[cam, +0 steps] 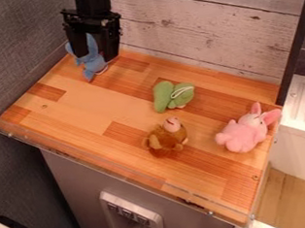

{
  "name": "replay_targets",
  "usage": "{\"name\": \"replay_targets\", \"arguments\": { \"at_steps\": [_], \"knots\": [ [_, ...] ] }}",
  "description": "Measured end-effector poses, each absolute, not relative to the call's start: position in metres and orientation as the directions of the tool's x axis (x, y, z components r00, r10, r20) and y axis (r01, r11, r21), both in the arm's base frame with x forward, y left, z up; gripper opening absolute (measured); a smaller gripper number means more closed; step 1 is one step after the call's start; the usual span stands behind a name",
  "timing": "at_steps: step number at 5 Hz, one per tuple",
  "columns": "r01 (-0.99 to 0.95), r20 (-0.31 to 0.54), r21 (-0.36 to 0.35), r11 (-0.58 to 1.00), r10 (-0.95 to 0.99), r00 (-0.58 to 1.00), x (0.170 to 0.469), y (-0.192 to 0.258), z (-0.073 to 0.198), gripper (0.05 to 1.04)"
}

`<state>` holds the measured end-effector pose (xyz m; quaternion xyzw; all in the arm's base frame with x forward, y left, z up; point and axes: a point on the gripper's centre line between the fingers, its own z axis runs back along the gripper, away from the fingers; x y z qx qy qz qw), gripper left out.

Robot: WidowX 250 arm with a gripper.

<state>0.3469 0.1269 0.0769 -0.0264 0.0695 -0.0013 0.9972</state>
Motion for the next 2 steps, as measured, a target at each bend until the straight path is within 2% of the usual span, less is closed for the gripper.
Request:
{"name": "replay_targets", "arguments": {
  "at_steps": [2],
  "knots": [
    [-0.277,-0.143,-0.035,0.96,0.27,0.952,0.3595,0.1289,0.074,1.0]
  ]
}}
